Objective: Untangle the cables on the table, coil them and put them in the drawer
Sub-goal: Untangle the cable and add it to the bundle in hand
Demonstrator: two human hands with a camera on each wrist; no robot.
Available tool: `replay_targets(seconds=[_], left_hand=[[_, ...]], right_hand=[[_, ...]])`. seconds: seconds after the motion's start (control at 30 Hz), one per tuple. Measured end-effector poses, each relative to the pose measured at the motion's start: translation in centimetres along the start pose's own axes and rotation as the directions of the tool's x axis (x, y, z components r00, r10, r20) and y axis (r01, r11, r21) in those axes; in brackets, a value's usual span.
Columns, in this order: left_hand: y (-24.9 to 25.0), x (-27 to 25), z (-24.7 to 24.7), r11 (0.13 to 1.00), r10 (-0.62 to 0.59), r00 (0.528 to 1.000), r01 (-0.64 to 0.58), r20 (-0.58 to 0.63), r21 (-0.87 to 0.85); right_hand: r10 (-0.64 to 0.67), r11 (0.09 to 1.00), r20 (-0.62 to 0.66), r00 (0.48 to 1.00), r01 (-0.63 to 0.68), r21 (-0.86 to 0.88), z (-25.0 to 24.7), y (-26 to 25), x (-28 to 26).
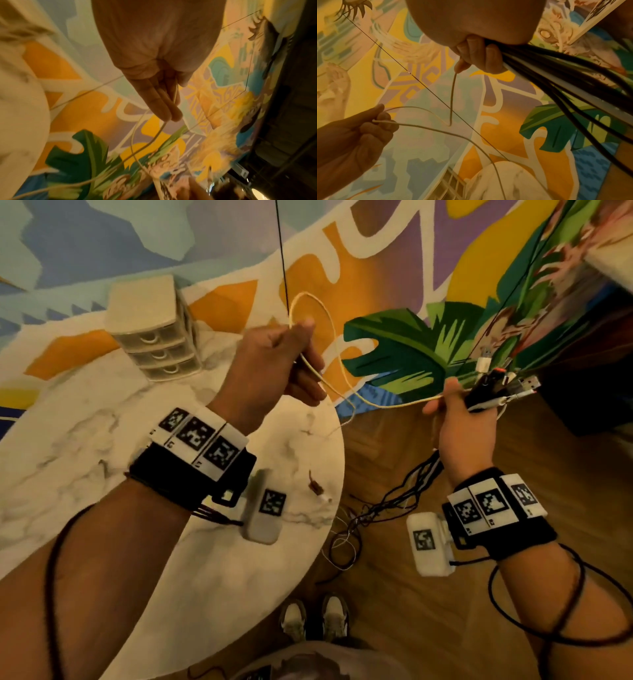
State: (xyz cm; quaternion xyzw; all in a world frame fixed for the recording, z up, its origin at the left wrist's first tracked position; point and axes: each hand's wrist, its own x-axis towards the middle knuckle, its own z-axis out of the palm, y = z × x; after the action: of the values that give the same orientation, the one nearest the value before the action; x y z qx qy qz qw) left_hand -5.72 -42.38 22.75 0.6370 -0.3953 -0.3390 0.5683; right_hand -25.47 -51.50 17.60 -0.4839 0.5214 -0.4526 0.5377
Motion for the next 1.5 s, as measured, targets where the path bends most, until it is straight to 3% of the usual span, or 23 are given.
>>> replay_targets(seconds=[0.17, 0.27, 0.33, 0.4, 0.47, 0.5, 0.53, 0.6, 0.63, 0.7, 0.77, 0.87, 0.9, 0.97, 1.03, 1.07, 1.1, 1.17, 1.23, 1.27, 1.33, 1.4, 1.5], left_hand=[[-4.3, -1.1, 4.6, 0.990, -0.130, 0.984, 0.136, 0.118, -0.044], [-9.7, -2.5, 6.5, 0.955, -0.293, 0.924, 0.267, 0.246, 0.133], [-14.0, -3.9, 7.0, 0.869, -0.458, 0.822, 0.333, 0.337, 0.367], [-16.6, -5.1, 7.5, 0.691, -0.673, 0.650, 0.385, 0.352, 0.611], [-17.2, -5.7, 8.4, 0.488, -0.794, 0.517, 0.230, 0.319, 0.842], [-16.9, -5.4, 8.8, 0.428, -0.790, 0.531, 0.116, 0.308, 0.896], [-16.5, -4.7, 9.5, 0.441, -0.730, 0.604, 0.060, 0.319, 0.896], [-14.6, -3.4, 10.9, 0.682, -0.472, 0.771, 0.013, 0.427, 0.731], [-13.4, -2.6, 11.9, 0.818, -0.294, 0.815, -0.056, 0.499, 0.573], [-10.8, -1.5, 13.8, 0.948, -0.124, 0.821, -0.068, 0.557, 0.311], [-8.8, -0.8, 14.7, 0.978, -0.127, 0.819, 0.010, 0.560, 0.208], [-9.3, 0.7, 13.5, 0.984, -0.128, 0.873, 0.050, 0.471, 0.174], [-10.3, 1.0, 12.7, 0.974, -0.201, 0.868, 0.128, 0.455, 0.187], [-12.7, 1.3, 11.6, 0.884, -0.428, 0.792, 0.266, 0.436, 0.385], [-14.7, 1.0, 10.9, 0.629, -0.609, 0.709, 0.157, 0.356, 0.761], [-15.0, 0.8, 10.8, 0.527, -0.633, 0.708, 0.098, 0.313, 0.844], [-14.8, 0.7, 10.9, 0.517, -0.596, 0.741, 0.059, 0.309, 0.854], [-12.6, 0.4, 11.6, 0.726, -0.325, 0.838, -0.076, 0.438, 0.683], [-9.3, -0.1, 13.0, 0.897, -0.056, 0.815, -0.212, 0.577, 0.387], [-7.8, -0.1, 13.9, 0.944, -0.023, 0.786, -0.187, 0.618, 0.273], [-5.5, -0.1, 15.6, 0.984, -0.046, 0.725, -0.084, 0.687, 0.155], [-3.9, 0.1, 16.6, 0.984, -0.007, 0.700, -0.123, 0.714, 0.130], [-3.0, 0.1, 18.0, 0.990, 0.079, 0.765, -0.137, 0.639, 0.041]], right_hand=[[-0.010, 1.000, -0.035, 0.999, 0.009, -0.027, -2.4, 0.5, 0.9], [-0.003, 0.999, -0.046, 0.999, 0.001, -0.044, -3.3, 0.7, 1.2], [-0.010, 0.994, -0.021, 1.000, 0.008, -0.104, -3.8, 0.7, 1.2], [-0.018, 0.987, 0.009, 1.000, 0.019, -0.157, -4.3, 0.8, 1.3], [-0.021, 0.980, 0.038, 0.999, 0.028, -0.199, -4.9, 1.1, 1.5], [-0.017, 0.975, 0.057, 0.998, 0.029, -0.222, -5.2, 1.2, 1.6], [-0.007, 0.968, 0.075, 0.997, 0.026, -0.249, -5.5, 1.5, 1.8], [0.014, 0.955, 0.114, 0.993, 0.021, -0.297, -5.9, 1.9, 1.8], [0.022, 0.950, 0.134, 0.991, 0.021, -0.311, -5.9, 2.1, 1.7], [0.027, 0.954, 0.179, 0.983, 0.028, -0.297, -5.8, 2.0, 1.6], [0.018, 0.960, 0.225, 0.974, 0.046, -0.277, -5.8, 1.8, 1.5], [-0.026, 0.953, 0.247, 0.969, 0.099, -0.286, -6.6, 1.9, 1.7], [-0.030, 0.949, 0.233, 0.972, 0.100, -0.298, -6.9, 2.0, 1.8], [-0.020, 0.944, 0.200, 0.980, 0.085, -0.319, -7.3, 2.1, 2.0], [-0.006, 0.953, 0.198, 0.980, 0.065, -0.297, -7.2, 1.9, 2.0], [-0.001, 0.960, 0.212, 0.977, 0.060, -0.275, -7.2, 1.9, 2.0], [0.004, 0.965, 0.230, 0.973, 0.056, -0.255, -7.1, 1.8, 2.0], [0.002, 0.971, 0.263, 0.965, 0.061, -0.231, -6.8, 1.6, 1.9], [-0.016, 0.970, 0.269, 0.963, 0.080, -0.229, -6.3, 1.0, 1.5], [-0.037, 0.973, 0.262, 0.964, 0.094, -0.210, -6.0, 0.6, 1.4], [-0.093, 0.986, 0.255, 0.962, 0.125, -0.112, -5.5, -0.3, 1.4], [-0.174, 0.982, 0.283, 0.943, 0.186, -0.015, -5.2, -1.3, 1.6], [-0.226, 0.968, 0.336, 0.914, 0.251, -0.031, -5.2, -2.4, 1.9]])
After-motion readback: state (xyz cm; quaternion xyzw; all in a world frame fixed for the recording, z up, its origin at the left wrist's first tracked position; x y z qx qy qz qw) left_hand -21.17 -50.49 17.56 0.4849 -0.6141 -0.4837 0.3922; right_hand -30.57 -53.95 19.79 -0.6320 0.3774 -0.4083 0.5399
